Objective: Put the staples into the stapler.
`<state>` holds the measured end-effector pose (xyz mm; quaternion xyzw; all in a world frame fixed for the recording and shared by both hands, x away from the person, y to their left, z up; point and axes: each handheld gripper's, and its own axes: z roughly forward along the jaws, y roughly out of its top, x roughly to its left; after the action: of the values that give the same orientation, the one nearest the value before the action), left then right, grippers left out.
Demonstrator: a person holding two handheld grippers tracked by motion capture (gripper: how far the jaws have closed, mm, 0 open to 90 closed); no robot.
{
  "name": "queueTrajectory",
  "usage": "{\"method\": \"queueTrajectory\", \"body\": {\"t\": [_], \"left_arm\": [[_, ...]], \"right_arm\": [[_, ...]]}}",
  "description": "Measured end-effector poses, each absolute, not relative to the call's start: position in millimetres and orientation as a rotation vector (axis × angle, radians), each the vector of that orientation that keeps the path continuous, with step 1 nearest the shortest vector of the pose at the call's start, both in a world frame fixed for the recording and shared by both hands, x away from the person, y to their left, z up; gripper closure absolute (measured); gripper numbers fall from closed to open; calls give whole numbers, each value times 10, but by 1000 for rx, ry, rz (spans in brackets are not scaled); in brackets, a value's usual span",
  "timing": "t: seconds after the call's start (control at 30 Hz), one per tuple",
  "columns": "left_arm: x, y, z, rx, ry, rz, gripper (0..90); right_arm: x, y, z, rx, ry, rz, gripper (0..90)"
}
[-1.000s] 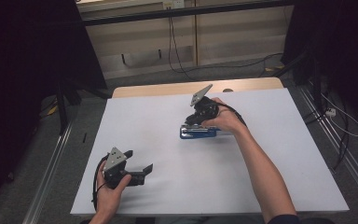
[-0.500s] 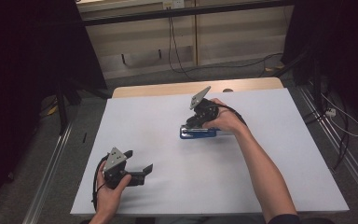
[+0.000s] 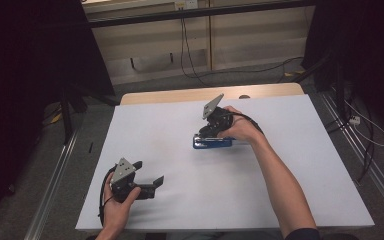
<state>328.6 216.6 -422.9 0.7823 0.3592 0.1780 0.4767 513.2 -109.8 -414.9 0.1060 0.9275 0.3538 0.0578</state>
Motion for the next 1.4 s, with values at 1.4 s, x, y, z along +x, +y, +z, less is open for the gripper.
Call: {"method": "queueTrajectory", "body": {"t": [1.4], "left_arm": [[3284,2163,-4226,1916,870,436,48]], "right_arm": [[5144,-1014,-4177,357,2814,1080,778]]}}
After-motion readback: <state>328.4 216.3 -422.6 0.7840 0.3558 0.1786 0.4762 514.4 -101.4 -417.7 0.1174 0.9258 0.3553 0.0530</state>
